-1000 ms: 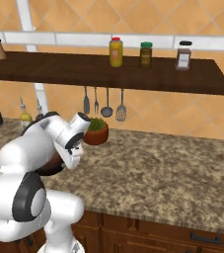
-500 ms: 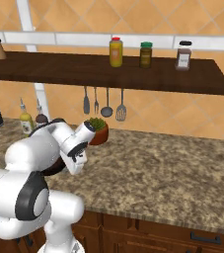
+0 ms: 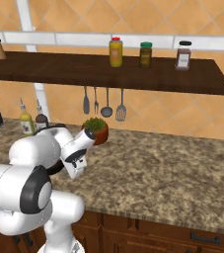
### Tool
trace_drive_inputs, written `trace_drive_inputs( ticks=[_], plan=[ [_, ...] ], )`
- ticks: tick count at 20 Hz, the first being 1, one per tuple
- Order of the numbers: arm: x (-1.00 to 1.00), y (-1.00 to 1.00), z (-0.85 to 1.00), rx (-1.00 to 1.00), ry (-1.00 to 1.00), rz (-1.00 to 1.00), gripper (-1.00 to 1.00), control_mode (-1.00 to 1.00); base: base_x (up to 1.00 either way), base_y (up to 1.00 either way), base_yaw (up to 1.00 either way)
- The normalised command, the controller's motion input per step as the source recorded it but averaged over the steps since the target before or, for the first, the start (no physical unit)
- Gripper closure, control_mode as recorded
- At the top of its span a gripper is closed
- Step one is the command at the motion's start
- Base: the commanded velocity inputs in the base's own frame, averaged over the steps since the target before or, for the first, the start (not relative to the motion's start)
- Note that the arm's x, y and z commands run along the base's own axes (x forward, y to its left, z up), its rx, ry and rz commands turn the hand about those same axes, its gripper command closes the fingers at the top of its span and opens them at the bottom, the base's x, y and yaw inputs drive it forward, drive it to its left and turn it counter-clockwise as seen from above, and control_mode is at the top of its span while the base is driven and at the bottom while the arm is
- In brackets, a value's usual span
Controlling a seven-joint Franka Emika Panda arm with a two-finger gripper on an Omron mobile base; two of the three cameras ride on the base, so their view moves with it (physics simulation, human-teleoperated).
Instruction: Pick up the bowls on the counter and stack them on top of one another in the open cabinet. Place the smaller bowl on top of the larger bowl.
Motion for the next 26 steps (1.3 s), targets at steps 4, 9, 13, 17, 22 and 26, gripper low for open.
trace_drive_inputs(
  ticks=[4, 9, 13, 17, 22, 26],
  plan=[
    [0.00, 0.21, -0.21, 0.00, -0.03, 0.00, 1.00, -1.00, 0.00, 0.00, 0.00],
    [0.00, 0.04, -0.34, 0.01, -0.03, 0.00, 1.00, -1.00, 0.00, 0.00, 0.00],
    [-0.11, 0.00, -0.24, 0.04, -0.05, 0.00, 1.00, -1.00, 0.00, 0.00, 0.00],
    [-0.08, 0.01, -0.05, 0.04, -0.02, 0.00, 1.00, -1.00, 0.00, 0.00, 0.00],
    [-0.19, 0.00, 0.39, 0.04, -0.03, 0.00, 1.00, -1.00, 0.00, 0.00, 0.00],
    [-0.36, 0.00, 0.91, 0.00, -0.01, 0.00, 1.00, -1.00, 0.00, 0.00, 0.00]
  ],
)
